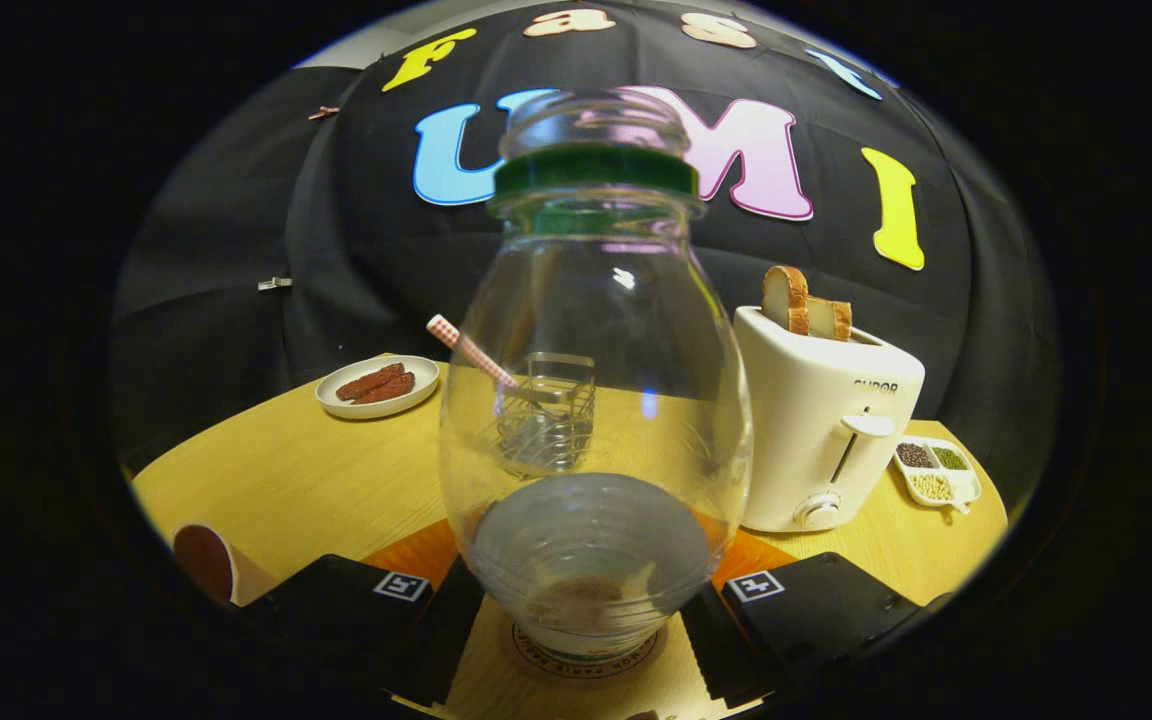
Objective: Take the bottle from table, then pour the juice into the cup, finally place the bottle on the coaster
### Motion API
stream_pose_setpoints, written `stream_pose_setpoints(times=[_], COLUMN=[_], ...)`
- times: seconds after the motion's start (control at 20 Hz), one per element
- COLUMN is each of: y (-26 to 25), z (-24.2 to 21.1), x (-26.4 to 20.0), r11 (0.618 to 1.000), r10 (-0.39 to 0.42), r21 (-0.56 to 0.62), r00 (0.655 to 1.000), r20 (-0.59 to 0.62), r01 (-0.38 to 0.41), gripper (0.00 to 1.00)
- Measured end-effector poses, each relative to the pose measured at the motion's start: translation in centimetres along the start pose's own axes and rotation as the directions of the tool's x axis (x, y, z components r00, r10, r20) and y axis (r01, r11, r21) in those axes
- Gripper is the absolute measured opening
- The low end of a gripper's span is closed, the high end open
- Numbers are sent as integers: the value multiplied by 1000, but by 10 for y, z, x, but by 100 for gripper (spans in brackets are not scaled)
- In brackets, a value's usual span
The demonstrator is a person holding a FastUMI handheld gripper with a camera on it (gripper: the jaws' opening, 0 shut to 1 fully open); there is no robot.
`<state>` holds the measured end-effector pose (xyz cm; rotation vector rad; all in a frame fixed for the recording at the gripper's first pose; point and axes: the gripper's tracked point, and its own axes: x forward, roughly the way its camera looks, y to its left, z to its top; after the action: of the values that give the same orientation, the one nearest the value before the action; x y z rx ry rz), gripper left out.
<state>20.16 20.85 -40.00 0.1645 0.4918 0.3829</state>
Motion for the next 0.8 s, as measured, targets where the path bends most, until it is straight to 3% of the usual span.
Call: stream_pose_setpoints(times=[0.8], y=[5], z=[26], x=[-24], r11=[1000], r10=[14], r21=[-7], r00=[999], r20=[34], r01=[-14], gripper=[99])
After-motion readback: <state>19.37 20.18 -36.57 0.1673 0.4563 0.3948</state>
